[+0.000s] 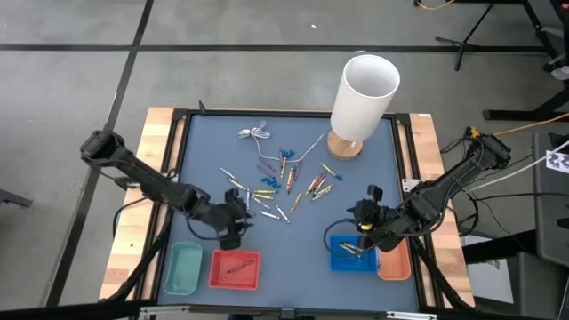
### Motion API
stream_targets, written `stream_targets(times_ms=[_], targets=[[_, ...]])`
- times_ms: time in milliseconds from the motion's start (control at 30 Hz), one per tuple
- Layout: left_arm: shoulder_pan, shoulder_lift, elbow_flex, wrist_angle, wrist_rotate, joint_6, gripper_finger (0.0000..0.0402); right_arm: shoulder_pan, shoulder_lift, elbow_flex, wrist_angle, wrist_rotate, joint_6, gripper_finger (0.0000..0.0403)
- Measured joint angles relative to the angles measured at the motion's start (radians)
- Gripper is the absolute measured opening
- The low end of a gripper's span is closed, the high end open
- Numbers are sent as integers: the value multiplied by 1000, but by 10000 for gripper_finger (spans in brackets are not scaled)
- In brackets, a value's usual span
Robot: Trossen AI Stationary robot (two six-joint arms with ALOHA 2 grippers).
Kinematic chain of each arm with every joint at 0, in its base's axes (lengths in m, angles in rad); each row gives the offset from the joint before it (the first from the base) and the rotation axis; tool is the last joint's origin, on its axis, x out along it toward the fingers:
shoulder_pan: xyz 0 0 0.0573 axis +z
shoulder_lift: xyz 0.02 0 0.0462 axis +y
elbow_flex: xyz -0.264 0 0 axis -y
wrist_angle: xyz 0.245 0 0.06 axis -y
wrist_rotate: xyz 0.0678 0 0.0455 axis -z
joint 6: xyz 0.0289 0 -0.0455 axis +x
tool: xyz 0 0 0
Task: Sort crayons
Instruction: Put the red crayon into the red basket
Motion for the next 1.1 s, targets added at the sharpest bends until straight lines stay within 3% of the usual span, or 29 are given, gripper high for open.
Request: stream_targets(times_ms=[333, 500, 700, 1100], targets=[[158, 0, 0, -223, 131, 97, 93, 0, 0, 0, 0, 11, 0, 122], [200, 16, 0, -234, 134, 184, 93, 0, 0, 0, 0, 12, 0, 122], [239, 75, 0, -239, 226, 260, 93, 0, 0, 0, 0, 13, 1, 122], [295, 203, 0, -236, 290, 359, 93, 0, 0, 0, 0, 13, 1, 122]])
